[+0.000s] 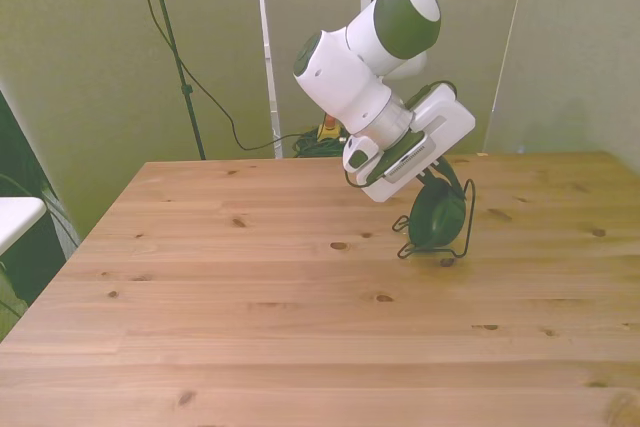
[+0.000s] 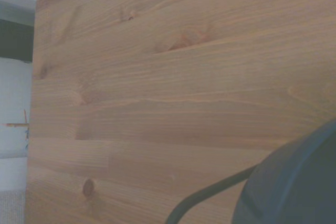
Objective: Load the bowl
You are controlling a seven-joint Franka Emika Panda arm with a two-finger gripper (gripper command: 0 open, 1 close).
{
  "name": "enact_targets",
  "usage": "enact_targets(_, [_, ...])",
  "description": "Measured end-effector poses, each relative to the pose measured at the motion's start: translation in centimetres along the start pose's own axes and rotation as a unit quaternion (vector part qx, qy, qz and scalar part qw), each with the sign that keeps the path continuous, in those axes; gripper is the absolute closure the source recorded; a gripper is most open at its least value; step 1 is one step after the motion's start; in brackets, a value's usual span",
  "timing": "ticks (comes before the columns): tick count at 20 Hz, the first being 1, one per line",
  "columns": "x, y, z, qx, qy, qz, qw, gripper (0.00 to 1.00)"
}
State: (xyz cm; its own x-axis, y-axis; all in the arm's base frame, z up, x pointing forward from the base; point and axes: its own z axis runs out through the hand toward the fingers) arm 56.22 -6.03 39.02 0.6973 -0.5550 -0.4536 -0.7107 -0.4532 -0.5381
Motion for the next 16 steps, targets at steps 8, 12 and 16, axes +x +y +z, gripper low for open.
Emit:
enact_targets(8, [0.36, -0.28, 0.16, -0.001, 0.0, -0.001, 1.0, 1.0])
enact_targets(12, [0.3, -0.38, 0.27, -0.004, 0.001, 0.0, 1.0, 1.0])
enact_targets(16, [0.17, -0.63, 0.34, -0.011, 0.005, 0.0, 0.9999, 1.0])
